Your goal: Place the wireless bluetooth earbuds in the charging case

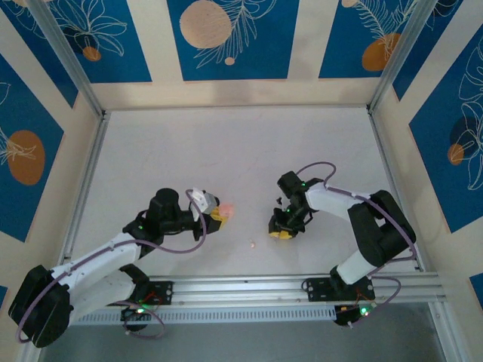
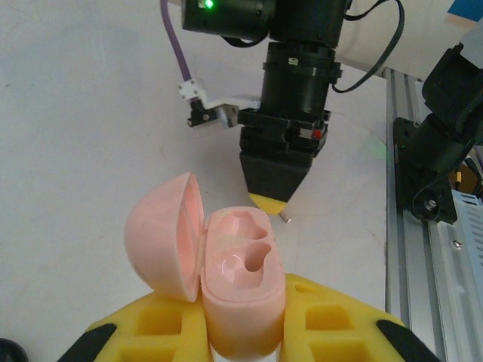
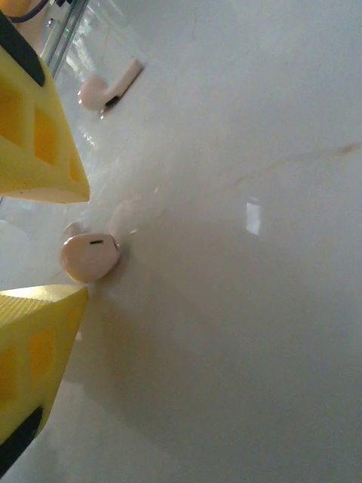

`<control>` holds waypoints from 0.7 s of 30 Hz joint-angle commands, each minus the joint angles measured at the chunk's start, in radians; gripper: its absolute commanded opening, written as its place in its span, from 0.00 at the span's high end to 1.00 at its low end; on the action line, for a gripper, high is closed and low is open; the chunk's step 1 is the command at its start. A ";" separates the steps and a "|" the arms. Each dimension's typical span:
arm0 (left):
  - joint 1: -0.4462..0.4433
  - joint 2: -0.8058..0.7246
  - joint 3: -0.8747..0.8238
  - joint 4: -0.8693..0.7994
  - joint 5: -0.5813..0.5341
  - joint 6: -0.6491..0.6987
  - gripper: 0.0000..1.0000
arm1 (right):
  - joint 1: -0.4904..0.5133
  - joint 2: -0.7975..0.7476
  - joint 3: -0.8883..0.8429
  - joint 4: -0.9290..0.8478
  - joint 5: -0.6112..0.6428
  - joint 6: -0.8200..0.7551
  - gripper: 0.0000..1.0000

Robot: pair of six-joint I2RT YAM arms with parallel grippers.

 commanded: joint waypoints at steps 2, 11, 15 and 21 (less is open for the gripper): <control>-0.001 -0.015 0.022 -0.013 -0.002 0.011 0.81 | 0.016 0.014 0.042 0.018 0.011 -0.022 0.67; -0.002 -0.018 0.025 -0.027 0.000 0.018 0.81 | 0.064 0.005 0.149 -0.202 0.178 -0.082 0.65; -0.001 -0.025 0.022 -0.031 0.000 0.015 0.81 | 0.091 0.039 0.181 -0.238 0.208 -0.098 0.66; -0.002 -0.055 0.022 -0.056 -0.010 0.017 0.81 | 0.129 0.106 0.221 -0.246 0.232 -0.108 0.67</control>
